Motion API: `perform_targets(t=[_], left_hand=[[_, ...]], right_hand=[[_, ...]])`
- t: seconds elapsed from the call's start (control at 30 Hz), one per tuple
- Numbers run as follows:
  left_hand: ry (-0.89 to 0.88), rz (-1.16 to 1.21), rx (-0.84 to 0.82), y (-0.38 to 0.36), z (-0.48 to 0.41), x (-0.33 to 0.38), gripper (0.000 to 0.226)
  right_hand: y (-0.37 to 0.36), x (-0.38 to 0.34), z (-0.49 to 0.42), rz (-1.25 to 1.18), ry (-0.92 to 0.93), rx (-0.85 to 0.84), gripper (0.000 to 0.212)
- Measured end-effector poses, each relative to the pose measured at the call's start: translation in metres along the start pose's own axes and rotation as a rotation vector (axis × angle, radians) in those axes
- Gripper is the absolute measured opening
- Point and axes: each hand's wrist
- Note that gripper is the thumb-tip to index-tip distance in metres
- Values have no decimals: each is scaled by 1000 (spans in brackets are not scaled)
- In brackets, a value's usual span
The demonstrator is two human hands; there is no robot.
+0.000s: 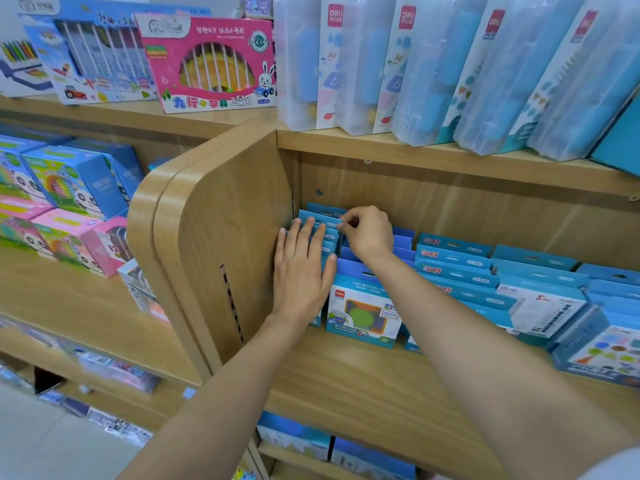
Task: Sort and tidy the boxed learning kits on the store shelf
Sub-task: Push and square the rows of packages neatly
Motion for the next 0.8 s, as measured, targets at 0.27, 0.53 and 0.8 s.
perform_targets(t=[0.27, 0.53, 0.8], left_hand=[[-22, 27, 20, -3, 1, 4, 53], [9, 65, 28, -3, 1, -3, 54], [-59, 37, 13, 5, 14, 6, 57]], right_hand=[[3, 3, 2, 50, 47, -4, 11], [11, 7, 9, 31, 144, -104, 25], [45, 22, 43, -48, 271, 117, 25]])
Point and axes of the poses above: each hand's wrist, its own z-axis away from the middle knuckle, its own y-axis out of the back of the hand, x = y × z, and after that the axes turned 3 degrees about z, right-handed
